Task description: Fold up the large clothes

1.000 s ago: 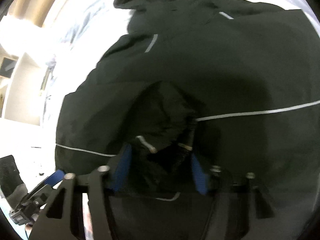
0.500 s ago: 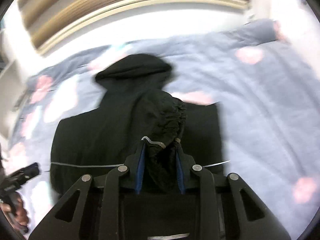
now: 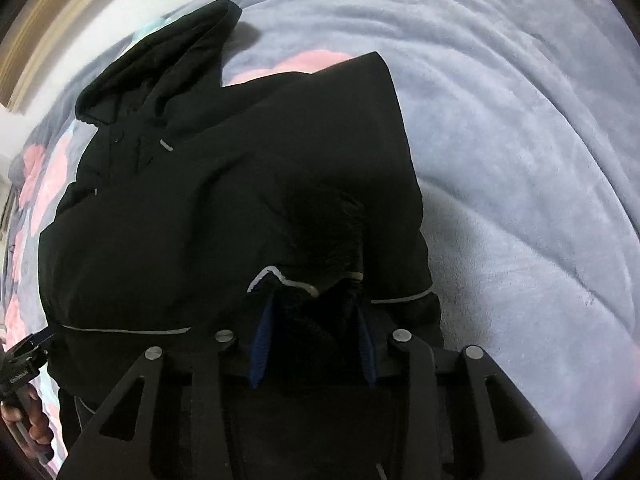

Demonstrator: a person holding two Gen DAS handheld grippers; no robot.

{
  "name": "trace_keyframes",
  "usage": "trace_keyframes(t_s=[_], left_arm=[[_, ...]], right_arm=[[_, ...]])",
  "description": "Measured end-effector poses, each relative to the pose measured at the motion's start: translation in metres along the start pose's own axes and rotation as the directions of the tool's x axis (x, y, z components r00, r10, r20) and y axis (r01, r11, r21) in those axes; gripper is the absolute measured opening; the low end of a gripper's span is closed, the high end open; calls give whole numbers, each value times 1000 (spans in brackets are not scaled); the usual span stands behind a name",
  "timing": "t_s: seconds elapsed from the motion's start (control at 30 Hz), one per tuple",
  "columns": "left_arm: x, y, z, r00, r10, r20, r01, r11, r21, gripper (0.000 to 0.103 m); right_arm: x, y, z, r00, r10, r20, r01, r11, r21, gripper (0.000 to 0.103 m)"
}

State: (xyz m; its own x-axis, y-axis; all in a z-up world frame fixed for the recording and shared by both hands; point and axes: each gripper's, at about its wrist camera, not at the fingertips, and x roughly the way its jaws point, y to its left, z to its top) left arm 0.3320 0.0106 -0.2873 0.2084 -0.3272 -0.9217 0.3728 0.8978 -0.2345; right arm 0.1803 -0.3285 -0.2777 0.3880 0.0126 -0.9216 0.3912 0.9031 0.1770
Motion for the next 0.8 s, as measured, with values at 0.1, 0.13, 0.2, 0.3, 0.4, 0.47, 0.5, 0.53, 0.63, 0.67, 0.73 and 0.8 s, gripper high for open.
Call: trace_keyframes(t_s=[0.1, 0.13, 0.2, 0.3, 0.4, 0.47, 0.5, 0.53, 0.63, 0.67, 0.73, 0.8], left_arm=[[-5, -4, 2, 1000, 11, 3, -11, 1000, 13, 64], [-8, -6, 3, 1000, 12, 6, -12, 1000, 15, 64], [-20, -10, 3, 1000, 13, 18, -14, 1000, 28, 64], [-42, -19, 7, 998, -20, 62, 17, 999, 46, 64], [-58, -30, 17, 993, -48, 106, 41, 997, 62, 64], [-59, -41, 27, 989, -87, 121, 79, 995, 69, 64], [-56, -45, 29, 988, -96, 120, 88, 993, 74, 64], [-52, -51, 31, 989, -99, 114, 90, 993, 82, 64], [-25, -65, 35, 992, -88, 87, 80, 992, 95, 64], [-16, -65, 34, 993, -89, 72, 82, 992, 91, 64], [8, -63, 29, 998, -58, 21, 56, 995, 77, 63], [27, -58, 26, 999, -38, 11, 37, 997, 70, 63]], right_arm=[[-13, -1, 2, 1000, -10, -19, 10, 1000, -6, 50], [-22, -4, 4, 1000, -11, -13, 11, 1000, 4, 57], [-42, -4, 4, 1000, 1, 15, -2, 1000, 21, 59], [-71, 5, 5, 997, 29, 68, -30, 999, 18, 61], [-81, 32, 9, 994, 68, 85, -66, 997, -28, 61], [-74, 58, 13, 993, 98, 70, -92, 992, -81, 61], [-67, 73, 12, 993, 104, 56, -98, 989, -111, 61], [-59, 90, 10, 994, 104, 43, -97, 985, -146, 61], [-29, 127, 2, 997, 73, 17, -67, 970, -234, 61], [-19, 135, -2, 999, 44, 11, -40, 965, -258, 61], [8, 145, -9, 998, -53, -16, 46, 950, -309, 61], [27, 147, -18, 996, -84, -6, 77, 936, -343, 61]])
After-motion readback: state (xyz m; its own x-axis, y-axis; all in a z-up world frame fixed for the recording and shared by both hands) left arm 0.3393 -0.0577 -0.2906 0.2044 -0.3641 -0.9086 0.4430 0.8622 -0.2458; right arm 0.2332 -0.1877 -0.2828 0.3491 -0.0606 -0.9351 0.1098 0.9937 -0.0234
